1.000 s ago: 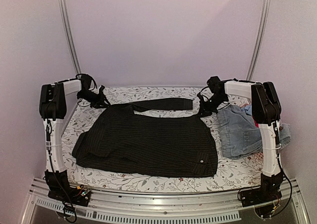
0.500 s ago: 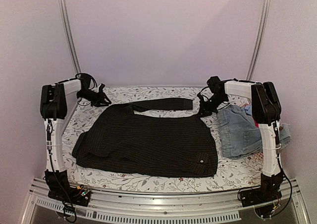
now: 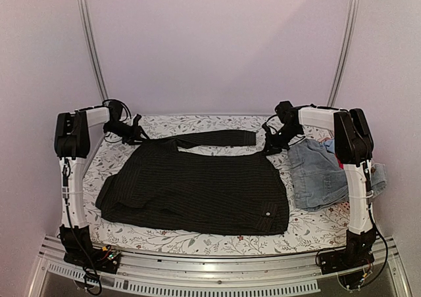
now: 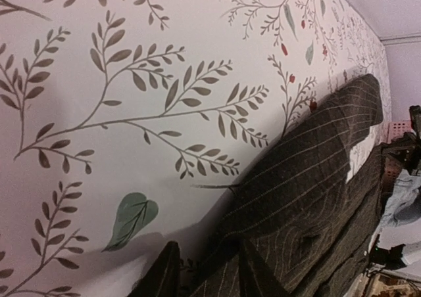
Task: Fold and stack the mixed laundry pile
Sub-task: Pick up the 1/3-folded shirt from the center of the board.
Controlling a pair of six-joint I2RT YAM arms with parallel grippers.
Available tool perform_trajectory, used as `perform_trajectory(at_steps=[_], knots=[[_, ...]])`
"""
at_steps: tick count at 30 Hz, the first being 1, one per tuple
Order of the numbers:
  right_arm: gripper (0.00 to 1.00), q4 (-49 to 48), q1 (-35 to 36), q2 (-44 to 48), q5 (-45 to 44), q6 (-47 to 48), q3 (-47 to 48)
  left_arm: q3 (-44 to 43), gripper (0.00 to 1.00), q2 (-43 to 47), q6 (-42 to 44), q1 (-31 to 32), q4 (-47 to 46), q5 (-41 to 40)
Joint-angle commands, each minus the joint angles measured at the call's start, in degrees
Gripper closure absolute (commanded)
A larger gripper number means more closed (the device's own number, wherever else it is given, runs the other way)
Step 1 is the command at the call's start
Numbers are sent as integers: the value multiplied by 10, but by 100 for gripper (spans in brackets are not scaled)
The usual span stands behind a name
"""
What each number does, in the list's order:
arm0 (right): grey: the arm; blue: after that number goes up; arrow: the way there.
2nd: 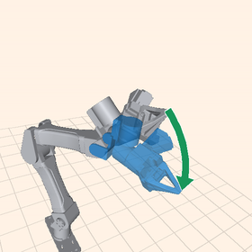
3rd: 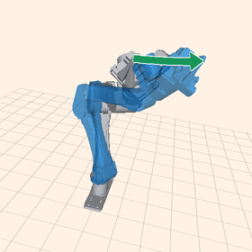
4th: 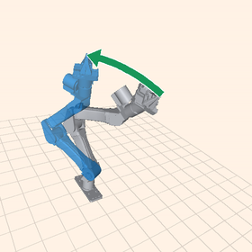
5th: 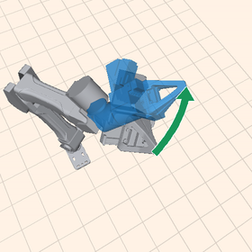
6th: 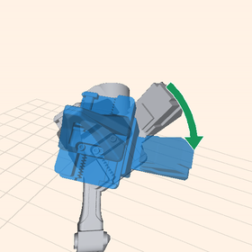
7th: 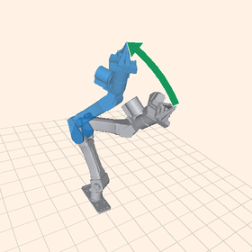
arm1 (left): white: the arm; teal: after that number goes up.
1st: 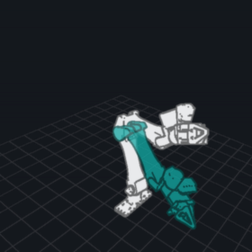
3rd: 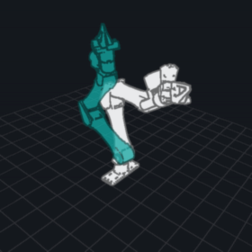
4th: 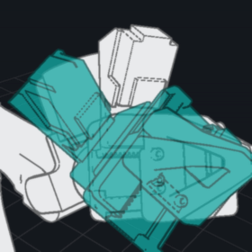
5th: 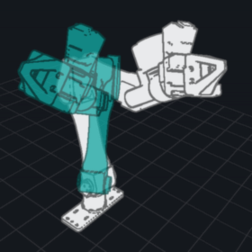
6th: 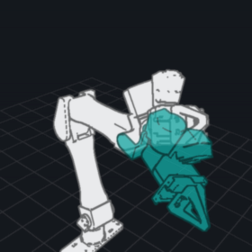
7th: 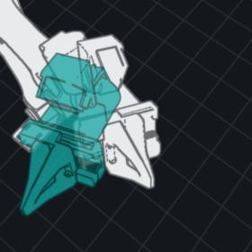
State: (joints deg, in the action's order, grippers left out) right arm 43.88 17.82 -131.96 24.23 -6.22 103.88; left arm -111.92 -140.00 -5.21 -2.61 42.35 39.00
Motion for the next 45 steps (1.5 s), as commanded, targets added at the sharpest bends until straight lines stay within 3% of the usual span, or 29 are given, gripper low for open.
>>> perform_trajectory(at_steps=[1,3,7,11,15,18,26,33,45], knots=[[100,-3,-6,23,-2,2,9,-27,74,-24,8,14,2,22],[100,-3,-8,23,-2,2,10,-42,72,-27,7,15,9,26],[100,-2,-10,22,-1,2,12,-23,54,-6,18,10,9,25],[100,-2,-11,21,0,4,12,8,51,5,28,5,1,52],[100,-3,-11,20,1,4,12,6,49,-3,46,7,12,2],[100,-2,-11,20,1,4,11,3,57,-7,51,9,13,-26],[100,-2,-13,26,-1,9,11,-45,100,-3,30,10,12,-1],[100,-17,-15,58,5,17,-9,-38,100,39,12,9,1,52],[100,-62,-16,166,31,29,-118,98,100,148,23,6,-21,32]])
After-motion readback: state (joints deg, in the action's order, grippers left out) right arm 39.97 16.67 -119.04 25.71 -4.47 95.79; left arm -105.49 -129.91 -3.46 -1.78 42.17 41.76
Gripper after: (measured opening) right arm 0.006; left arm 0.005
